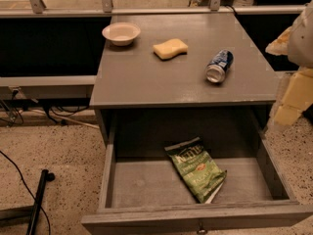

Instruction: Pick green jalapeno chip bag from top drawer and place on counter

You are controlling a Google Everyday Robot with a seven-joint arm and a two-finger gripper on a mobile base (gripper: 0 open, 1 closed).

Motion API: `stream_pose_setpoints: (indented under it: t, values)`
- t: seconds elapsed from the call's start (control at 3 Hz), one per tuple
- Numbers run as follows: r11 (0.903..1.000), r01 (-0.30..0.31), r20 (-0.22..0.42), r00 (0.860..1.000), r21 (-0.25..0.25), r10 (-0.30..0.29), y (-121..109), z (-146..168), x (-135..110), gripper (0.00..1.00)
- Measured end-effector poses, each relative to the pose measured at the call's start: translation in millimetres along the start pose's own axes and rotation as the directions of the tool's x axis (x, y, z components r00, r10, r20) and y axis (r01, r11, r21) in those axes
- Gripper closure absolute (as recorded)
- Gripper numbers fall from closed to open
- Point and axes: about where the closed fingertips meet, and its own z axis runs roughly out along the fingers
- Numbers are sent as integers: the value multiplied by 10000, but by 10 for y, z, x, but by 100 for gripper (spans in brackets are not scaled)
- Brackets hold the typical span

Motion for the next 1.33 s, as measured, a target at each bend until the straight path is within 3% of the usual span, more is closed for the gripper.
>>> stream_pose_setpoints:
  t: [0.33,0.67,1.0,1.33]
  values:
    - [10000,-1,0,10000,-1,1,0,0,0,0]
    - [9949,-677,26,9977,-753,681,77,212,50,0]
    - [9683,-2223,146,9742,-1136,2254,337,466,115,0]
    - [9205,-3699,608,9233,-1257,3793,692,858,172,0]
